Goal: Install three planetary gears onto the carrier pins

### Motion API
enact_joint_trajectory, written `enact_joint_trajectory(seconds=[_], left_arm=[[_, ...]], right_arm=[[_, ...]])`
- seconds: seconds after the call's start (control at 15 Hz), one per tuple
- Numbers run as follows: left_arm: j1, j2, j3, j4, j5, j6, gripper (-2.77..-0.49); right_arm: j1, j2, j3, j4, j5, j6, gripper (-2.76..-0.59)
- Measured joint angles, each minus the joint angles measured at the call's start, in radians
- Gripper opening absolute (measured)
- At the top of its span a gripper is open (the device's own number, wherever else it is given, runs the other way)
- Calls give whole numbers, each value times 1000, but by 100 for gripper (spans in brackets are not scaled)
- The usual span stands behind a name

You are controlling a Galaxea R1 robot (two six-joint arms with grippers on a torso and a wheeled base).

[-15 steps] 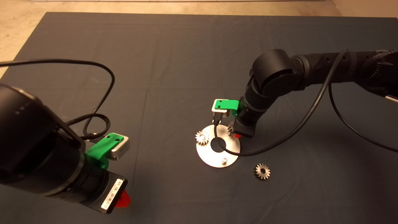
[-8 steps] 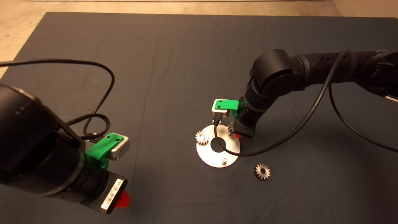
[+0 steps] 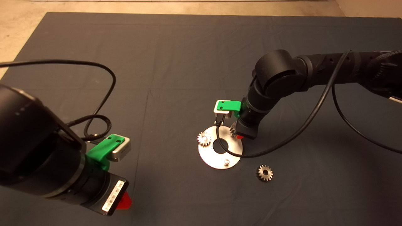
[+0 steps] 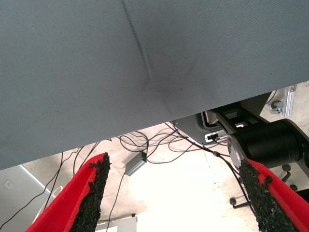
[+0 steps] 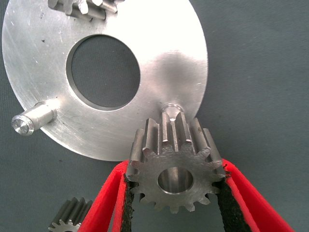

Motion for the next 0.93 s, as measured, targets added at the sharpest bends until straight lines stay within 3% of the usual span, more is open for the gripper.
enact_joint_trajectory(seconds=[0.4,0.93], left_arm=[[0,0,0,0,0,0,-138],[0,0,0,0,0,0,-138]], right_arm=[[-12,5,0,-16,0,-2,-234],[-18,8,0,-71,0,-1,-234]])
